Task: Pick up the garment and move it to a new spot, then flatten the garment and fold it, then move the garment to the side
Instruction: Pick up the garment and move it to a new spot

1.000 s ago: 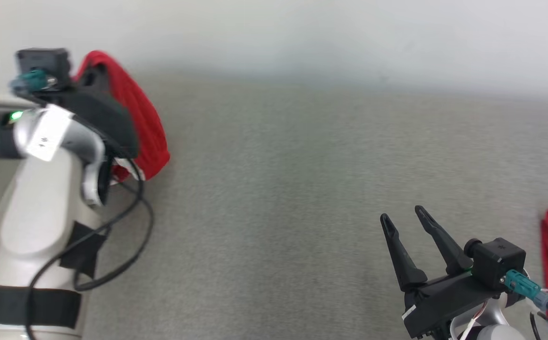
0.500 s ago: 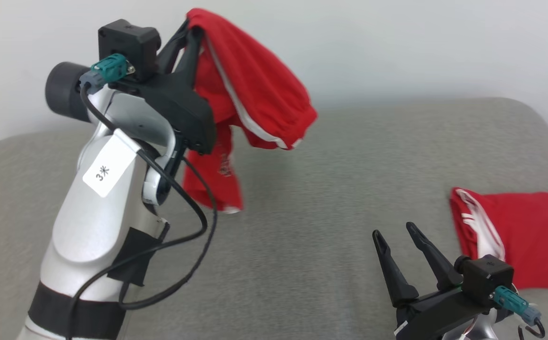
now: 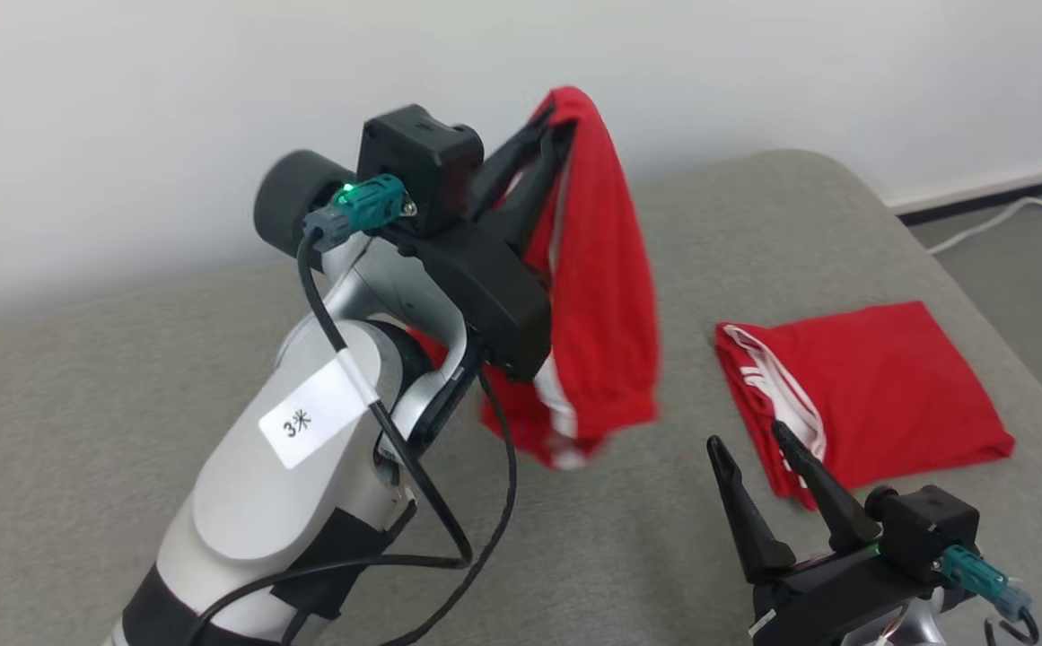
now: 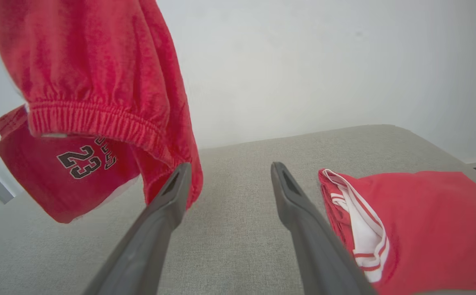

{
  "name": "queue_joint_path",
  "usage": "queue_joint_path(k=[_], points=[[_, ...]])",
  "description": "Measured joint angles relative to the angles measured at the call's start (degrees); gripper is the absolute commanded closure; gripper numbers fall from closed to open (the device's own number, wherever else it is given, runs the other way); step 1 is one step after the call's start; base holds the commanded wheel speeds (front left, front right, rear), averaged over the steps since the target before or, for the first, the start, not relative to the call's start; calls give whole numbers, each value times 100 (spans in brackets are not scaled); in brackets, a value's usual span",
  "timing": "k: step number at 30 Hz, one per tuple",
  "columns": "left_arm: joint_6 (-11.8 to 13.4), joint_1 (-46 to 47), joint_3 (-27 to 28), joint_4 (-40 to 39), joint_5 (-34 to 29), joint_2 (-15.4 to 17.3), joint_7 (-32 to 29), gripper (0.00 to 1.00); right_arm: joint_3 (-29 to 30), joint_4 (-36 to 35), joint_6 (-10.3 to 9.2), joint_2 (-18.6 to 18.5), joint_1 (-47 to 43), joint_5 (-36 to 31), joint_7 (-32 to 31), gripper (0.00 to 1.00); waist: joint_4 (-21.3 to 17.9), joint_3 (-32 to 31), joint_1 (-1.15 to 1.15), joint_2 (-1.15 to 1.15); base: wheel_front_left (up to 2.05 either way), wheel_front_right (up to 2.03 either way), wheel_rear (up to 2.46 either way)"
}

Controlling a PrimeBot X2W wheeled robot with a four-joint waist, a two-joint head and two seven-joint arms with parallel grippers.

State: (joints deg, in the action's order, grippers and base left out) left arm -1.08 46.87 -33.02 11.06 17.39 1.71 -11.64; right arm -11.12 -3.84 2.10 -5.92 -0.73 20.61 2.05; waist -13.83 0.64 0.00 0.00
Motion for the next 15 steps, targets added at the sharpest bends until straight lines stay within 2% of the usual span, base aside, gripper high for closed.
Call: queue_joint_path(k=[4,9,15], points=[[171,-28,-68,312,166,3,-23,100,100,-14,0,-36,-2,23,58,0,-206,70,0,0,0,0,0],[322,-289,265,1120,78,31,-94,100,189,-31,-1,-66,-20,51,118,0,-256,238,0,0,0,0,0],[376,-961,453,2045,54,675,-138,100,224,-27,-1,-75,-8,51,199,0,-114,351,1,0,0,0,0]])
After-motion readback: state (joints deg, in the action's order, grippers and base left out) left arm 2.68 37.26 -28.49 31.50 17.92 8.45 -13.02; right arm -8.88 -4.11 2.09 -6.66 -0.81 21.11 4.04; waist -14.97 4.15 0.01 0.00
